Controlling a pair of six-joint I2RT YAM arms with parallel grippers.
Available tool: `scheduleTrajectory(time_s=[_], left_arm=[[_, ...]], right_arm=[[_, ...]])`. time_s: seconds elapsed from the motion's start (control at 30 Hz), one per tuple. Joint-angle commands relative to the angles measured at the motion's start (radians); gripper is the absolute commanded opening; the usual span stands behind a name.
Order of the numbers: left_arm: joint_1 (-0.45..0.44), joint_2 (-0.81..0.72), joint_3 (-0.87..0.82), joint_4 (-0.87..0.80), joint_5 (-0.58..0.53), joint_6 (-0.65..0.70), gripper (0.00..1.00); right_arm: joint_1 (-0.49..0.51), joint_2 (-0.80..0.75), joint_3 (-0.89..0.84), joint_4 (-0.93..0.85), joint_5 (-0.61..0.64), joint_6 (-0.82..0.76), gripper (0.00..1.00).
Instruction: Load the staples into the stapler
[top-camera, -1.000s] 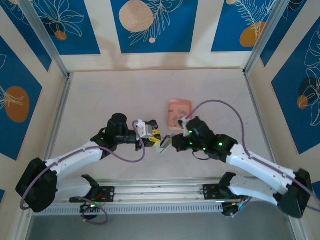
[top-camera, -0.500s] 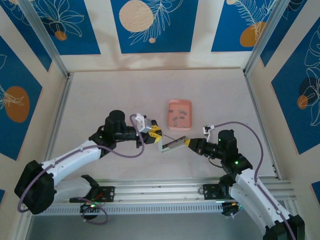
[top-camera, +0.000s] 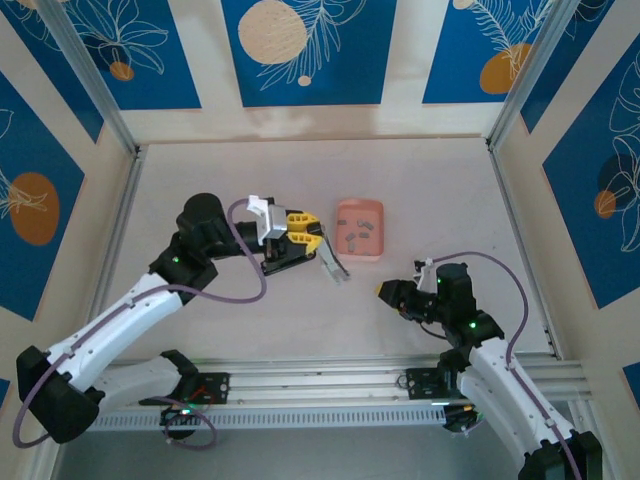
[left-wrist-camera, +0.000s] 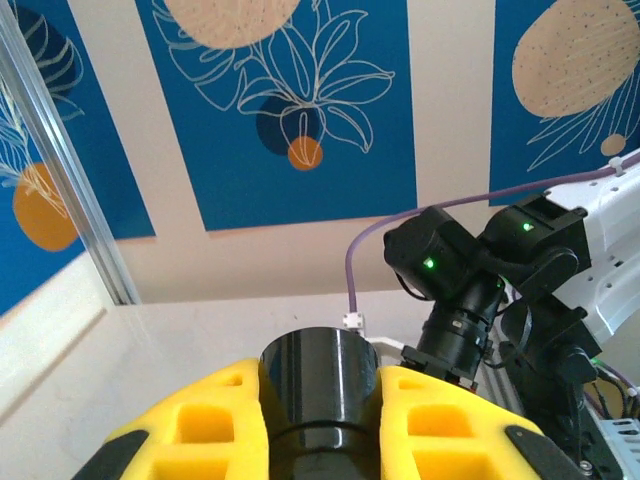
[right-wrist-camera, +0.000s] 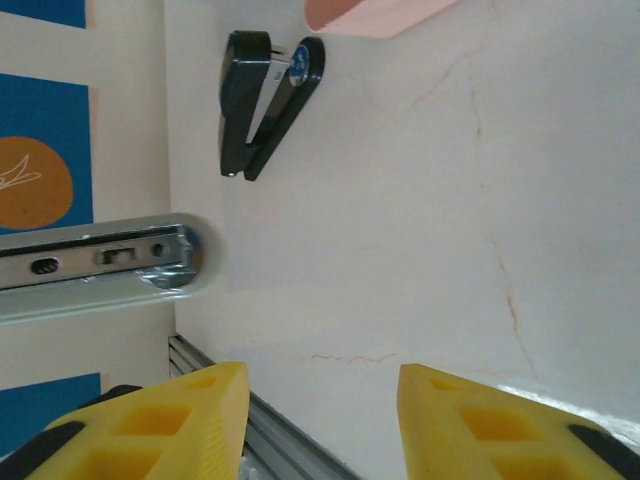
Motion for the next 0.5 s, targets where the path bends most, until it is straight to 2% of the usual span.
scheduleTrajectory(time_s=[0.0,0.13,0.23,0.3,0.47], left_arm=[[0.001,-0.015,0.038,-0.039,-0.018,0.071,0.0],[0.001,-0.006,0.033,-0.054,-0.026,0.098,0.02],[0.001,0.001,0.025,-0.038,-0.029,0.095,0.03],[0.001,0.006,0.023,-0.022,-0.023,0.088,0.03],[0.001,0.022,0.009,0.031,0.017,0.069,0.03]], right_arm=[[0.006,-0.001,0.053,-0.045,0.025,-0.072,0.47],[0.037,0.0,0.114,-0.006,0.048,-0.226,0.51],[0.088,0.001,0.157,0.055,0.056,-0.423,0.51],[0.127,0.006,0.189,0.082,0.062,-0.585,0.52],[0.203,0.049,0.269,0.106,-0.033,-1.04,0.59]])
